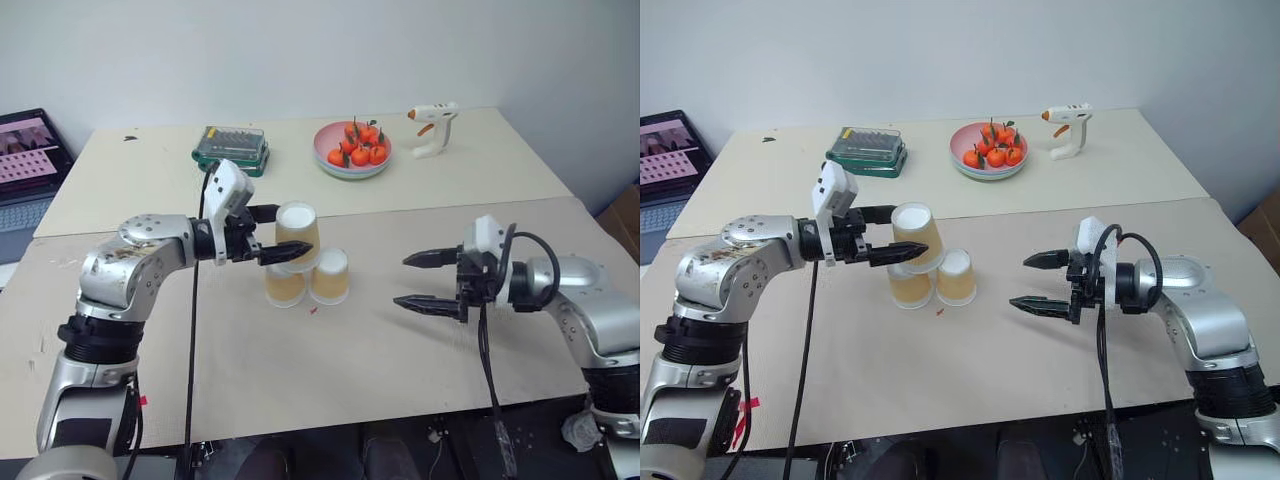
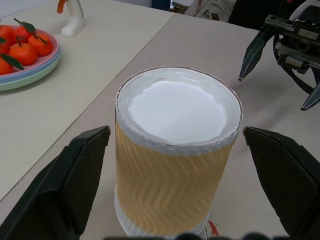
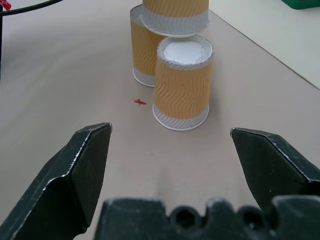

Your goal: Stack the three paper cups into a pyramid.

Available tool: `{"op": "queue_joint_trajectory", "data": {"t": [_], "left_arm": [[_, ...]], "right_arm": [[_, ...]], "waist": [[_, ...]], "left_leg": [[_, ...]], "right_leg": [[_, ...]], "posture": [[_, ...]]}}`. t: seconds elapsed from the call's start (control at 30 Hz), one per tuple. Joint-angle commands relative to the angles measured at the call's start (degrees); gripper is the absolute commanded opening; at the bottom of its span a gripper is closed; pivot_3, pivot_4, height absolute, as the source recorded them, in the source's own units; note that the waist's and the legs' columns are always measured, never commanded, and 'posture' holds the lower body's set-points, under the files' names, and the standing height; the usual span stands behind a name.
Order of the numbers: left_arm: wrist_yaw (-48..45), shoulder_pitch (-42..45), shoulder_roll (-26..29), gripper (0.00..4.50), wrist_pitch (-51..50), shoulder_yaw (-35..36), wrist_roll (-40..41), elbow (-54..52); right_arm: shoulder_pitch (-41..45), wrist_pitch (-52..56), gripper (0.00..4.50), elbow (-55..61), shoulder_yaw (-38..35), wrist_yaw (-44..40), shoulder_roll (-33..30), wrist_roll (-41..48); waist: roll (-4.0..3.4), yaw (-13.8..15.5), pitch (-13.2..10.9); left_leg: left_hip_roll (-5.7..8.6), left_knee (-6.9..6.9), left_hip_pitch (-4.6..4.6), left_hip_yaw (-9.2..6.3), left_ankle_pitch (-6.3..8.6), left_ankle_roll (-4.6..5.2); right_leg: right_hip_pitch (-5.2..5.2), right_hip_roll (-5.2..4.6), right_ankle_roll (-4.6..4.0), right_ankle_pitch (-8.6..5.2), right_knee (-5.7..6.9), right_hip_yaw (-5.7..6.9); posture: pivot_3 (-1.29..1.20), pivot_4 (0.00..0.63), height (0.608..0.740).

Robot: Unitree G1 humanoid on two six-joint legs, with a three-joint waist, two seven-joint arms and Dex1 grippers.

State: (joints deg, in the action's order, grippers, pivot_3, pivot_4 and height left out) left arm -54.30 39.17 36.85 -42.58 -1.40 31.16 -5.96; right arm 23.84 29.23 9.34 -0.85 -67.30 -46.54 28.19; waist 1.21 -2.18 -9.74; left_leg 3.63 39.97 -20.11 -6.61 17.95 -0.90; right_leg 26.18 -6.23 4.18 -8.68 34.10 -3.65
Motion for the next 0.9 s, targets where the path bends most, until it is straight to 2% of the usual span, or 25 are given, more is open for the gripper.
{"op": "queue_joint_trajectory", "data": {"t": [0.03,0.2,0.3,0.53,0.67,0.8,0.9], "left_arm": [[0.8,0.5,-0.4,4.44,0.7,1.6,0.7,-2.3],[5.1,2.3,-3.2,4.44,1.6,4.7,1.6,-2.3],[8.5,5.2,-4.8,4.44,-1.2,9.0,5.7,-3.5],[16.3,7.3,-3.2,4.44,-6.5,18.4,13.2,-9.2],[24.3,-2.7,-0.6,4.44,-5.8,24.8,8.5,-11.2],[29.8,-15.3,-2.5,4.44,-0.9,28.6,3.3,-11.9],[33.5,-21.1,-5.1,4.44,2.8,30.0,0.4,-11.6]], "right_arm": [[1.2,-1.2,4.5,0.4,-1.1,0.0,0.0,0.3],[1.4,-1.4,4.5,0.0,-0.9,-0.1,0.1,0.2],[1.8,-1.5,4.5,-0.4,-0.7,-0.3,0.2,0.2],[2.4,-1.9,4.5,-1.7,-0.5,-0.7,0.1,-0.1],[2.1,-3.5,4.5,-6.7,-3.4,1.9,0.1,-1.5],[3.9,-6.0,4.5,-14.8,-7.0,9.5,2.7,-3.8],[4.3,-9.4,4.5,-20.4,-7.7,15.3,4.6,-7.3]], "waist": [[0.0,-0.1,0.0],[0.0,0.0,0.0],[0.0,0.0,0.0],[0.0,-0.3,0.0],[-0.04,-0.4,0.0],[-0.02,-0.2,0.0],[0.03,0.0,0.1]], "left_leg": [[0.0,0.0,0.0,0.0,0.0,0.0],[0.0,0.01,0.0,0.0,0.0,0.0],[0.0,0.03,0.0,0.0,0.0,-0.01],[-0.02,0.02,-0.01,0.0,-0.02,-0.03],[-0.02,-0.07,0.23,0.18,-0.02,-0.04],[-0.05,-0.1,0.38,0.31,-0.01,-0.01],[-0.06,-0.1,0.34,0.32,-0.01,-0.02]], "right_leg": [[0.0,0.0,0.0,0.0,0.0,0.0],[0.0,0.0,0.0,0.0,-0.01,0.0],[0.0,0.0,0.0,0.0,-0.01,0.0],[0.01,0.0,0.02,0.01,0.04,-0.01],[0.01,-0.02,0.02,0.01,0.02,-0.12],[-0.03,-0.02,-0.06,0.07,0.0,-0.12],[-0.02,-0.02,-0.06,0.1,-0.03,-0.12]], "posture": [[0.0,0.15,0.725],[0.0,0.15,0.725],[0.0,0.15,0.725],[0.0,0.15,0.725],[0.0,0.15,0.725],[0.0,0.15,0.725],[0.0,0.15,0.725]]}}
